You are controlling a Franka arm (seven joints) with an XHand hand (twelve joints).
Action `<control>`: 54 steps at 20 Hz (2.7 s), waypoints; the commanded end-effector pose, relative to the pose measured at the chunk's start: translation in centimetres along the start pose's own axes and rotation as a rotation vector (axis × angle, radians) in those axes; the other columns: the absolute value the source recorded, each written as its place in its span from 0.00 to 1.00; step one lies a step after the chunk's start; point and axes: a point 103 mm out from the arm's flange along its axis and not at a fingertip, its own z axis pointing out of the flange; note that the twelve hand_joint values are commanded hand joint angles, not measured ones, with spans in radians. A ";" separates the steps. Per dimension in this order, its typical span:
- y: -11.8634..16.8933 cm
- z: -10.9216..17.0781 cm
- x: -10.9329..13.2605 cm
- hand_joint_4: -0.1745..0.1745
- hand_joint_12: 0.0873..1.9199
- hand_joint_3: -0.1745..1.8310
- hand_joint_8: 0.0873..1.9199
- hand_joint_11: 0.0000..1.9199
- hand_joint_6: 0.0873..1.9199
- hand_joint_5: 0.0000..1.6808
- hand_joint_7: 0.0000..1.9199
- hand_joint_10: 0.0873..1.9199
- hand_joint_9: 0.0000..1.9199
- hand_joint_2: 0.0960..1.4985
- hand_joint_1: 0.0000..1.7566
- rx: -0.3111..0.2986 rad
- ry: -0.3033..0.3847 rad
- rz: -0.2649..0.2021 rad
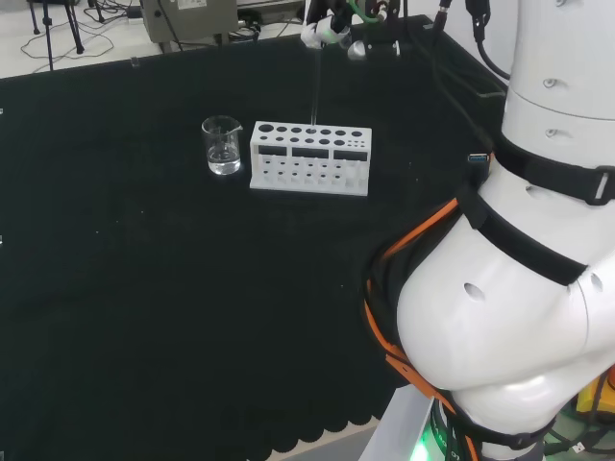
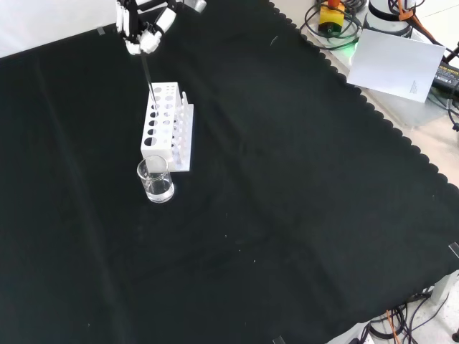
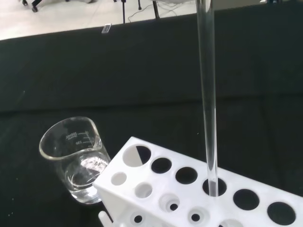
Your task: Put the glass rod back on the white test tube rack.
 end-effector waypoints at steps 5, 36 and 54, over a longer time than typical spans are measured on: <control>0.6 1.7 0.0 0.00 0.41 0.00 0.47 0.68 0.00 0.80 0.63 0.34 0.89 0.72 0.75 0.029 0.001 -0.006; 0.9 3.7 0.3 0.00 0.40 0.00 0.41 0.69 0.00 0.80 0.66 0.33 0.91 0.70 0.75 0.087 0.025 -0.032; 0.3 2.2 0.7 0.05 0.38 0.00 0.35 0.82 0.41 0.23 0.47 0.22 0.93 0.55 0.77 0.089 -0.003 -0.042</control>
